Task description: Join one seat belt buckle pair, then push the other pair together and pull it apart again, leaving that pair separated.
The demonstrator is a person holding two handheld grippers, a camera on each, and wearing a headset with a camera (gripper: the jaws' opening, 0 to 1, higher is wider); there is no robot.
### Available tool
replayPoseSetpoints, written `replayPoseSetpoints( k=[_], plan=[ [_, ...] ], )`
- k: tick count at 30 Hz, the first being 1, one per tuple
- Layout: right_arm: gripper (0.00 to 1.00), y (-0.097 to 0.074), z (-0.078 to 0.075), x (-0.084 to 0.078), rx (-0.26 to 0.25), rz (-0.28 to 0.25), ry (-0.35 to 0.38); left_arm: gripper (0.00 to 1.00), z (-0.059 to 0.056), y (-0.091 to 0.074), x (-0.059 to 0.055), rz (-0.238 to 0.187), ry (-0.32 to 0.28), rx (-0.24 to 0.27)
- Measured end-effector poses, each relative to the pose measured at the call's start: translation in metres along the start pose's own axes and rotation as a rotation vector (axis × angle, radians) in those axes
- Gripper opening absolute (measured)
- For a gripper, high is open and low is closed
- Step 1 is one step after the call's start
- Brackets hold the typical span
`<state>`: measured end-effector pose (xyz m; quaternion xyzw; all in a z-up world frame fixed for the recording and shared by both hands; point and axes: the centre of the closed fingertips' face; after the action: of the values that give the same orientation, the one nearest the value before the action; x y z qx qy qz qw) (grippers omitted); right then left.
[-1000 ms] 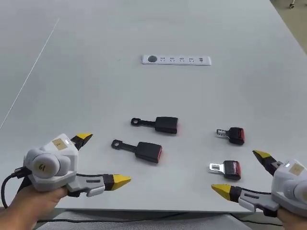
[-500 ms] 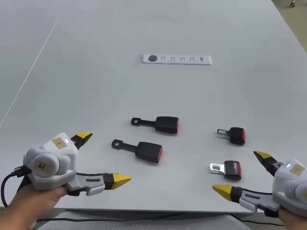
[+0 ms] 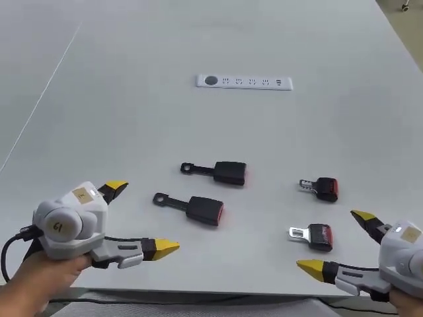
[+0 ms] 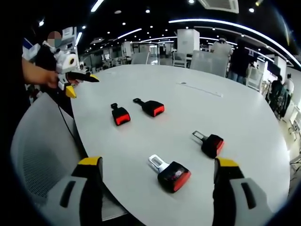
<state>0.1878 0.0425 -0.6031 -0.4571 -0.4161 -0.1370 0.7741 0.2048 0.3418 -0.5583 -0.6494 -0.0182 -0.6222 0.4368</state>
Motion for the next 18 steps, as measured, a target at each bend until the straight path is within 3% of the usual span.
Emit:
replayPoseSetpoints(
  k=[15, 18],
  plan=[
    [0.99, 0.01, -0.009, -0.003, 0.042, 0.044, -0.01, 0.99, 0.0, 0.022, 0.008, 0.013, 0.049, -0.051],
    [0.99, 0.014, -0.01, -0.009, 0.067, 0.078, -0.027, 0.98, 0.0, 0.029, 0.009, 0.019, 0.057, -0.06]
  ],
)
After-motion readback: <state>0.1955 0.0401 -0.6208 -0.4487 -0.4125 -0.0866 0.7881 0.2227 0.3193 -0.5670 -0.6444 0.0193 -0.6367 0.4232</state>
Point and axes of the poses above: the centre of the closed fingertips' face, and the gripper's own axes: y roughly forward along the fingers, z roughly to its left, x roughly out of its top, and after that the axes turned 15 degrees about y, right-handed
